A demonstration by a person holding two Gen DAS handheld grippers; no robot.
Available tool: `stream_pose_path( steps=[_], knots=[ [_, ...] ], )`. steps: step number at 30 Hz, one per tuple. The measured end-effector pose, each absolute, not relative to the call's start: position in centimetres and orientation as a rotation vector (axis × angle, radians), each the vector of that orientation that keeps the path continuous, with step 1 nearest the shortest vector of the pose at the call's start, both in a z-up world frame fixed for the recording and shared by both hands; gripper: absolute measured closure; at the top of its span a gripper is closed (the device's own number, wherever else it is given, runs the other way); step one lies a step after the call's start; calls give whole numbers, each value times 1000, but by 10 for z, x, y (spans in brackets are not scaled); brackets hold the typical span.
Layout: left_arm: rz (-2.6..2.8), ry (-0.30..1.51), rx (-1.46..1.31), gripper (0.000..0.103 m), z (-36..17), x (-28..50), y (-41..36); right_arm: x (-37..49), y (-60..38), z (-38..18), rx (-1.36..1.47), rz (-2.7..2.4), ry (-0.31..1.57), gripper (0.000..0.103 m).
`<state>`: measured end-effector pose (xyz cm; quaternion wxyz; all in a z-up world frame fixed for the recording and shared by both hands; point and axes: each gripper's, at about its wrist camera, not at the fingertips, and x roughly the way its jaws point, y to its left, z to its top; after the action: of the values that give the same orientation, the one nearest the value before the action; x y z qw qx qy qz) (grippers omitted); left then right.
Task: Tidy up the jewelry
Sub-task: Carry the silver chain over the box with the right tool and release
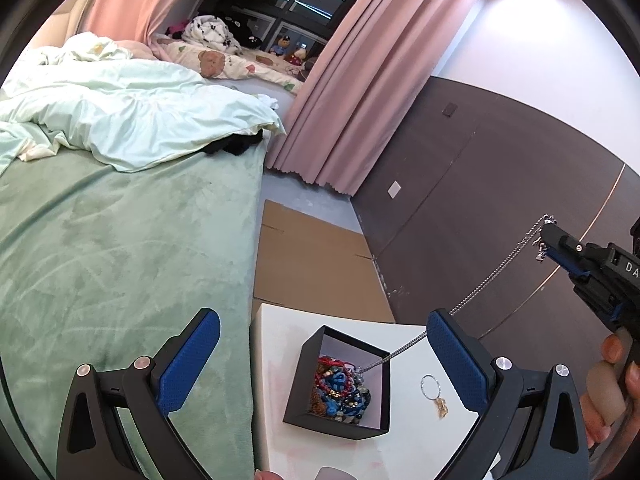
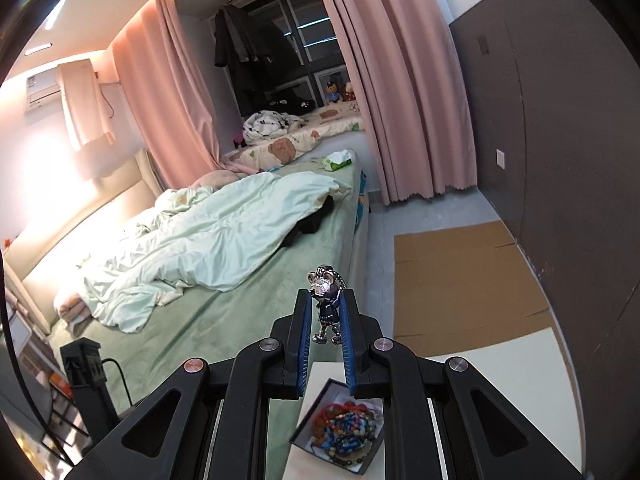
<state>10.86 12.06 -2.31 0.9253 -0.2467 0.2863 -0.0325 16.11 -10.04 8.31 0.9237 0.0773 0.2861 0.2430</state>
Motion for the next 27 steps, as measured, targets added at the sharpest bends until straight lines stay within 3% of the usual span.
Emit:
stream_pose_path(
  steps=[16, 27],
  knots=[
    [-7, 628, -510, 0, -33, 116, 131, 185, -99, -9, 203, 540, 772, 88],
    [12, 649, -482, 0, -39, 121, 127, 197, -101, -44, 244, 564, 868, 87]
  ],
)
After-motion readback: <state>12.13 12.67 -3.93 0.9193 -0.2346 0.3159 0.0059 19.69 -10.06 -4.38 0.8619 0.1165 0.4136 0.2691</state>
